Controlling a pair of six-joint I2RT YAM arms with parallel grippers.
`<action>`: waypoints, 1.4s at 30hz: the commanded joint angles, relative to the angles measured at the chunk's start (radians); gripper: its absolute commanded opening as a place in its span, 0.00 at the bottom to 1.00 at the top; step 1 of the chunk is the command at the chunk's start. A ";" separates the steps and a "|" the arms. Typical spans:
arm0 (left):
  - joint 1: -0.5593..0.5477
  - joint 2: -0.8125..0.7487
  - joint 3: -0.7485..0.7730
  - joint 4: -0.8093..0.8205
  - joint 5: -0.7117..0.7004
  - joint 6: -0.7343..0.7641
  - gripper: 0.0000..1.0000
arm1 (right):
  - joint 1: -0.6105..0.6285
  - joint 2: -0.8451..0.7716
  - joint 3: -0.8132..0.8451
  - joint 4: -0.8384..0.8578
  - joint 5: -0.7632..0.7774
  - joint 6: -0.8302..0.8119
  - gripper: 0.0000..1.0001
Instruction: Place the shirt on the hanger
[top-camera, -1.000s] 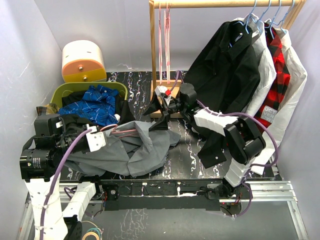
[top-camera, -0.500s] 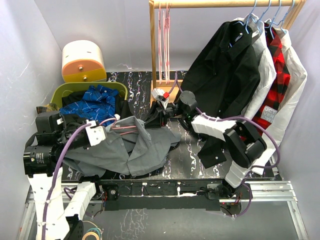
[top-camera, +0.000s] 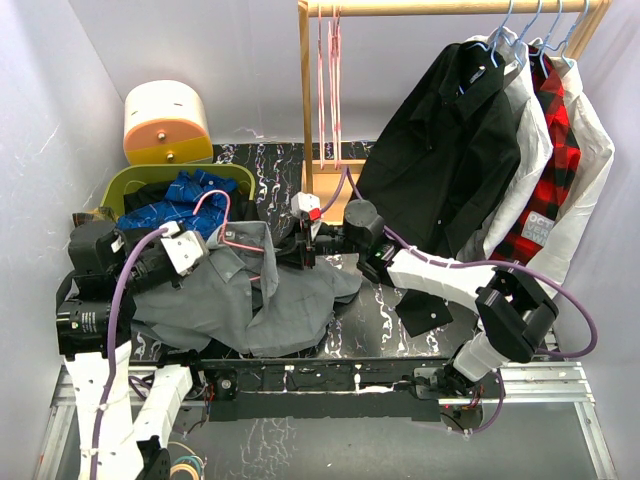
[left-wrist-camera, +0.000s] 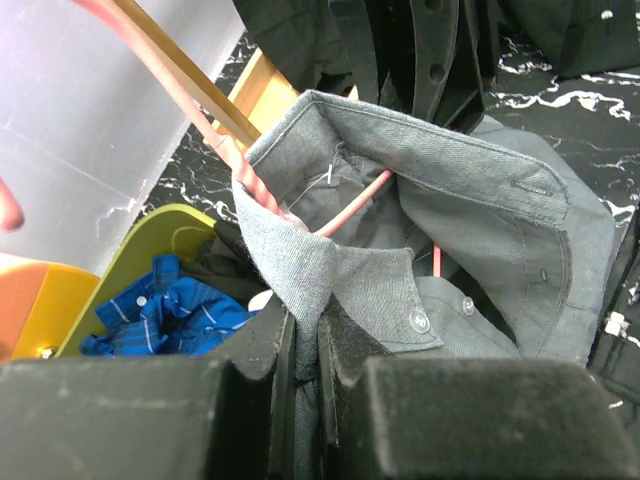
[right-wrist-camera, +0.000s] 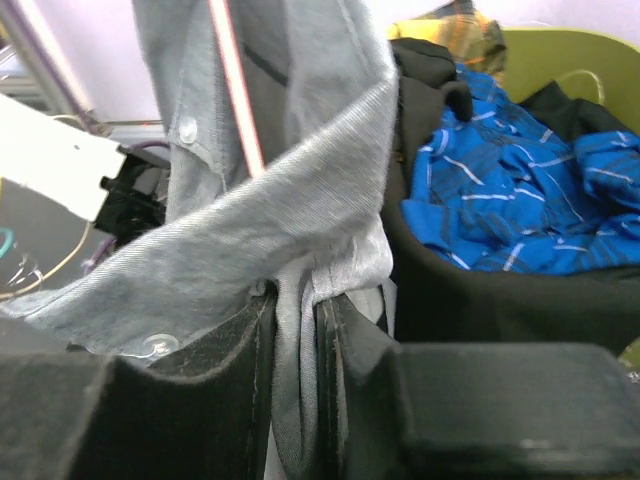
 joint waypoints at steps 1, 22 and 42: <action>-0.001 -0.003 0.010 0.131 0.076 -0.088 0.00 | 0.008 -0.026 0.026 0.007 0.118 -0.007 0.28; -0.002 0.018 0.012 0.005 0.055 -0.216 0.97 | 0.036 -0.358 -0.178 -0.257 0.936 0.099 0.08; -0.002 0.248 0.253 -0.006 0.041 -0.455 0.97 | 0.040 -0.899 -0.342 -0.723 0.858 0.255 0.08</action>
